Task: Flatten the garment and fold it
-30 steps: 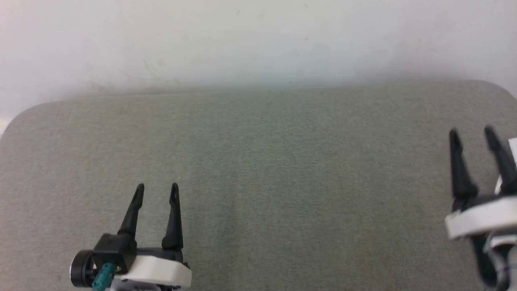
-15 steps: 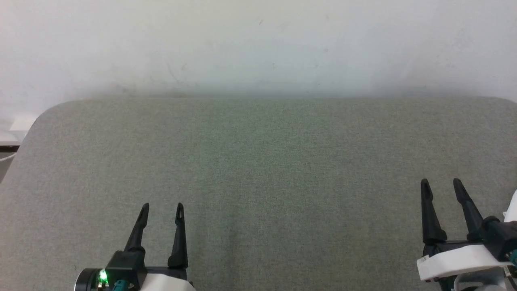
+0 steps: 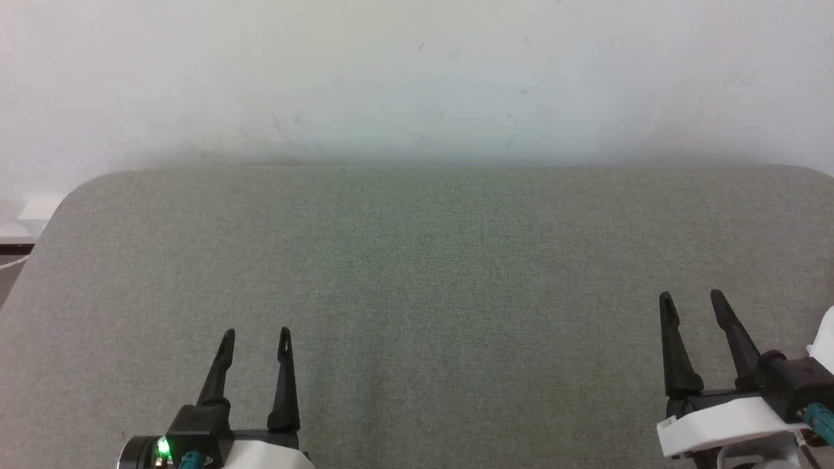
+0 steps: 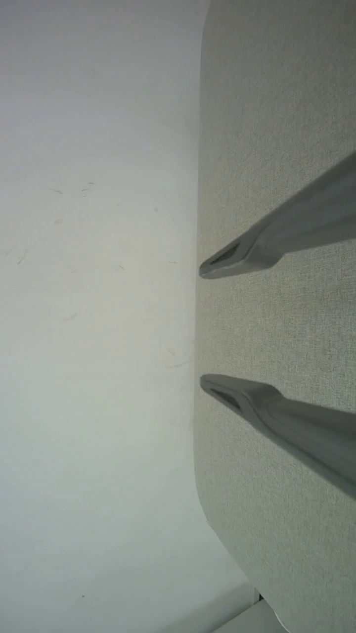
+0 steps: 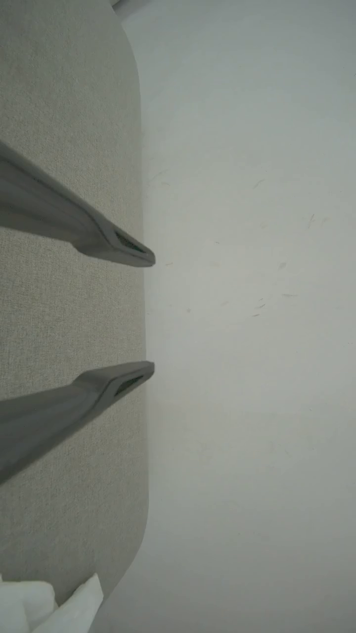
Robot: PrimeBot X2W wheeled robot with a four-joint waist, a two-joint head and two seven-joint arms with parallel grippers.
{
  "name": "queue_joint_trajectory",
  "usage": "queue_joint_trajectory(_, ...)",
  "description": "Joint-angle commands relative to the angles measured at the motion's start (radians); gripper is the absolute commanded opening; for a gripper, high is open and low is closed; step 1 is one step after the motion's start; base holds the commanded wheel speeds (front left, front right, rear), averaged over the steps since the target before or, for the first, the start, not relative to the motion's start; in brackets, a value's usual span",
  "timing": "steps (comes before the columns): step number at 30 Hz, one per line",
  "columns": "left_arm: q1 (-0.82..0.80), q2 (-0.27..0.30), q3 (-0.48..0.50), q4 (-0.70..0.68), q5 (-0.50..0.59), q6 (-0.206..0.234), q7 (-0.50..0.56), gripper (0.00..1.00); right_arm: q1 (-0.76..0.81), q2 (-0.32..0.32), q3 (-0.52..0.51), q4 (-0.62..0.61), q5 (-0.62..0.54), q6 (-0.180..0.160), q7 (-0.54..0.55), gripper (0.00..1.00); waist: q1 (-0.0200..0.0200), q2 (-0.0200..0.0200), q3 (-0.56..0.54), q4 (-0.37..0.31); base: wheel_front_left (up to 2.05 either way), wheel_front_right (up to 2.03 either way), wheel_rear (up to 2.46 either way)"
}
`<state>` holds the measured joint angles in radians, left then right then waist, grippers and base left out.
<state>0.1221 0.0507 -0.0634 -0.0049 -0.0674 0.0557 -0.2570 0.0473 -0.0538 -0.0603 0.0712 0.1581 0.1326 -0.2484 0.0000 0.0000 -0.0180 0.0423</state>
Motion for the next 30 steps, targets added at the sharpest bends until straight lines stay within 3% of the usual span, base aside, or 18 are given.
queue_joint_trajectory(1, 0.0, 0.0, 0.0, -0.003, -0.004, 0.002, 0.0, 0.0, 0.0, 0.0, 0.001, 0.0, 0.0, 0.0, 0.0, 0.0, 0.0, 0.0, 0.0, 0.0, 0.0, 0.0, 0.0)
queue_joint_trajectory(30, -0.025, 0.0, 0.013, -0.001, 0.01, -0.008, 0.054, 0.0, -0.01, 0.0, 0.013, -0.014, -0.032, 0.0, 0.052, 0.0, 0.0, 0.0, 0.003, -0.009, 0.0, 0.0, 0.0)
